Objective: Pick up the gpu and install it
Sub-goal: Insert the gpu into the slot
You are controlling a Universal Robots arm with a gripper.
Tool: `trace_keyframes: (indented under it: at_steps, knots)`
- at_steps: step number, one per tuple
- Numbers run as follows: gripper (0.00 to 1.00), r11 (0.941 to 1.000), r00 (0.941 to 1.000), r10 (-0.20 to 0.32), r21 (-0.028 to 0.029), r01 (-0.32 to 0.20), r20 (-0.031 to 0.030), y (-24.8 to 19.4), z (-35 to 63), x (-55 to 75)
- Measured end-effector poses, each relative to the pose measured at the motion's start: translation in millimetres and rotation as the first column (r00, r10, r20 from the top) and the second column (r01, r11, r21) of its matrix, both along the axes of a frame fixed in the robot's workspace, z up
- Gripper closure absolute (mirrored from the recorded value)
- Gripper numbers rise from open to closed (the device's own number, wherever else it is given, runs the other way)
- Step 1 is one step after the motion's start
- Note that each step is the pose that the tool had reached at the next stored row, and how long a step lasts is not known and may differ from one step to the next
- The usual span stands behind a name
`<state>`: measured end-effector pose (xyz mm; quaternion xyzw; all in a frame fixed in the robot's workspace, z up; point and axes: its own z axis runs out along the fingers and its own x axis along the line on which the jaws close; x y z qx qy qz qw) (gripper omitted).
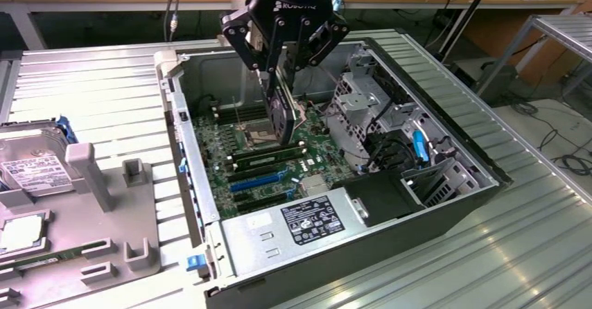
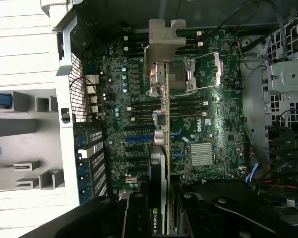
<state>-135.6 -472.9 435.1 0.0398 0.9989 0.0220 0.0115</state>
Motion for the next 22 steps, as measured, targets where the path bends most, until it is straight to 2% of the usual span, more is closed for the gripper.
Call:
trace_keyframes:
  at_steps: [12,22]
  knots:
    - [0.73,1.0000,1.0000,0.009,0.0000,-0.009,0.0000,0.0,0.0,0.0]
    - [0.73,0.9979,0.9979,0.065,0.0000,-0.065,0.0000,0.0,0.0,0.3]
